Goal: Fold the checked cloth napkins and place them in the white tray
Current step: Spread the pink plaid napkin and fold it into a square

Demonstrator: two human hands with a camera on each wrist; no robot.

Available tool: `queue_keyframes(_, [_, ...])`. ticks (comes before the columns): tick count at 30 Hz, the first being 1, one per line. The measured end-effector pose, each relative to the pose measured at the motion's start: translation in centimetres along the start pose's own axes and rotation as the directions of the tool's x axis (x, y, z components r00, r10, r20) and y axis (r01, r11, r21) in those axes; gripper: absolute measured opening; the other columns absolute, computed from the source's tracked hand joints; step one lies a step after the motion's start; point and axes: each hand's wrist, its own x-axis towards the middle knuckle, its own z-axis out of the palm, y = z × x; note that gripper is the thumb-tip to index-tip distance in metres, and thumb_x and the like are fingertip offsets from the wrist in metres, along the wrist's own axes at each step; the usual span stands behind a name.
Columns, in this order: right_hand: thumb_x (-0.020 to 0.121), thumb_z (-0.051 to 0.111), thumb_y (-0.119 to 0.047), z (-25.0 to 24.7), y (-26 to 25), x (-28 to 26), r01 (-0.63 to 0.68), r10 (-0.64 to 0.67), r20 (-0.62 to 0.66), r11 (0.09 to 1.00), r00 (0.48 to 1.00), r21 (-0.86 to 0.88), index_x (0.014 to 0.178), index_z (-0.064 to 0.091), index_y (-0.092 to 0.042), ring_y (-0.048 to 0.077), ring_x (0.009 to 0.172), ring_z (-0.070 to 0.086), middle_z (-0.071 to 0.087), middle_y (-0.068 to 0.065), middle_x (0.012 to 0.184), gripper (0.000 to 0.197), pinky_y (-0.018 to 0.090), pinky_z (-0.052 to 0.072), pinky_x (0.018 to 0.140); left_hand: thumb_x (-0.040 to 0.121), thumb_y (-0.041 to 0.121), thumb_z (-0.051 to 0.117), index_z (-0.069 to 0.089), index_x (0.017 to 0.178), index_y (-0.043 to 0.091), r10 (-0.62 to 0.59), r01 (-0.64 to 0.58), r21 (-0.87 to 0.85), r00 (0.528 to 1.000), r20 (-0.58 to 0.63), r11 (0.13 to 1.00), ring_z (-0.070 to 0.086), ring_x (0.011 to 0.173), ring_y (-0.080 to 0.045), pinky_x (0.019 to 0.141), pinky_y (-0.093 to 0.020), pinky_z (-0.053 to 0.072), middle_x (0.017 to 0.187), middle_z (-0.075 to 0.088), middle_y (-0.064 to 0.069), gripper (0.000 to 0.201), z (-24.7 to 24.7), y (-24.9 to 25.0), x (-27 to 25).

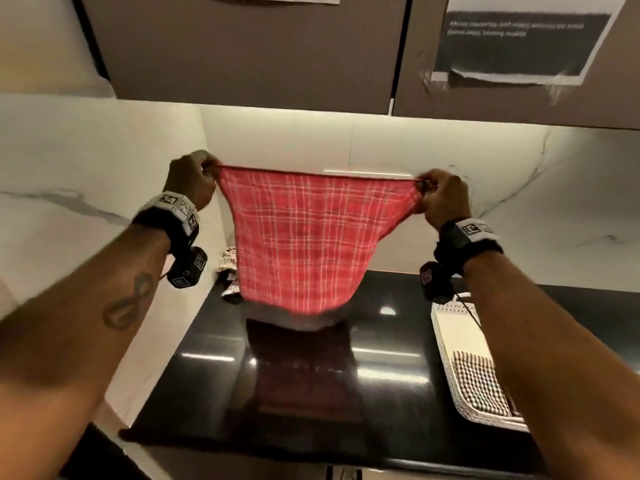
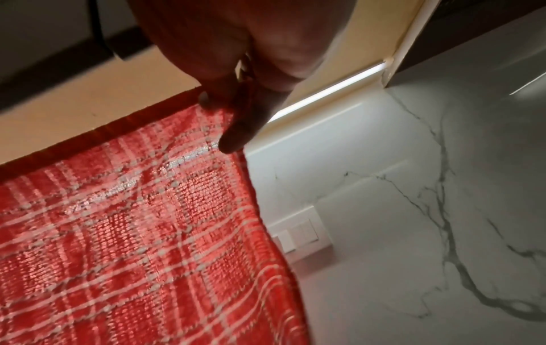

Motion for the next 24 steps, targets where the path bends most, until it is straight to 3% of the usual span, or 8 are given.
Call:
queue_keyframes(3, [0.083,0.069,-0.008,-1.3,-0.4,-1.7,0.140,-0.136,-0.070,0.989,0.988,0.054,0.100,0.076,-0.007,0.004,0.080,0.060,0.071,0.007,0.093,0.018,0.010,0.048,0.079,0.088,0.016,0.051,0.069,0.098,0.019,0.044,-0.050,-0.080,0.996,-0.077,0.996,0.071,0.087,-0.028,0.084,-0.043,0.057,0.095,0.074,-0.010,0.021,-2.6,0.0,-2.2])
queue_keyframes(4, [0.086,0.068,-0.008,-1.7,-0.5,-3.0,0.194,-0.190,-0.089,0.980,0.978,0.045,0.100,0.075,-0.006,0.003,0.082,0.056,0.069,0.009,0.093,0.016,0.007,0.042,0.077,0.088,0.017,0.049,0.069,0.098,0.019,0.062,-0.069,-0.085,0.994,-0.087,0.994,0.071,0.086,-0.028,0.083,-0.043,0.057,0.095,0.074,-0.009,0.023,-3.0,-0.4,-3.7])
queue_keyframes(9, [0.090,0.065,-0.004,0.0,4.3,-11.1,0.152,-0.162,0.102,0.983,0.981,0.101,0.097,0.075,-0.012,0.017,0.086,0.063,0.063,-0.001,0.092,0.015,0.028,0.048,0.081,0.091,0.004,0.061,0.061,0.091,0.033,0.111,-0.114,-0.053,0.992,-0.060,0.992,0.066,0.086,-0.024,0.081,-0.031,0.052,0.093,0.072,-0.008,0.029,-2.2,-4.1,-14.8])
queue_keyframes(13, [0.086,0.062,0.015,1.9,6.8,-20.1,0.064,-0.099,0.256,0.988,0.962,0.140,0.095,0.075,-0.005,-0.001,0.080,0.061,0.064,0.011,0.088,0.025,0.005,0.042,0.075,0.085,-0.004,0.066,0.059,0.085,0.038,-0.007,0.012,-0.057,0.996,0.093,0.998,0.066,0.083,-0.020,0.078,-0.031,0.054,0.090,0.070,-0.003,0.043,0.2,-8.2,-24.6])
queue_keyframes(15, [0.085,0.063,0.017,2.9,8.0,-24.3,0.017,-0.065,0.311,0.988,0.948,0.156,0.094,0.075,-0.004,0.000,0.080,0.062,0.063,0.003,0.087,0.026,0.007,0.046,0.073,0.080,-0.008,0.065,0.065,0.092,0.030,-0.062,0.067,-0.026,0.984,0.167,0.997,0.068,0.085,-0.027,0.080,-0.034,0.055,0.092,0.071,-0.008,0.040,0.9,-9.6,-28.8])
queue_keyframes(18, [0.083,0.069,0.011,4.6,10.3,-30.1,-0.035,-0.024,0.421,0.991,0.907,0.131,0.092,0.076,-0.013,0.009,0.082,0.064,0.064,-0.011,0.090,0.026,0.016,0.050,0.077,0.078,-0.009,0.067,0.073,0.093,0.014,-0.152,0.150,0.031,0.944,0.292,0.988,0.068,0.084,-0.025,0.079,-0.028,0.049,0.092,0.072,-0.007,0.028,1.6,-11.0,-34.1])
queue_keyframes(21, [0.081,0.073,0.009,5.5,11.5,-34.9,-0.067,0.005,0.522,0.993,0.853,0.100,0.088,0.073,-0.032,0.004,0.085,0.067,0.069,-0.014,0.087,0.042,0.021,0.052,0.082,0.079,-0.005,0.070,0.072,0.094,0.012,-0.225,0.209,0.084,0.885,0.407,0.974,0.068,0.086,-0.024,0.080,-0.028,0.048,0.092,0.071,-0.005,0.023,2.2,-12.5,-38.2])
queue_keyframes(24, [0.081,0.070,0.011,5.3,12.2,-38.0,-0.144,0.067,0.592,0.986,0.803,0.084,0.087,0.076,-0.026,-0.003,0.087,0.067,0.071,-0.013,0.087,0.038,0.012,0.049,0.083,0.083,0.002,0.070,0.071,0.092,0.017,-0.275,0.242,0.133,0.803,0.528,0.961,0.068,0.088,-0.022,0.080,-0.030,0.049,0.092,0.071,-0.001,0.018,2.2,-13.5,-40.5])
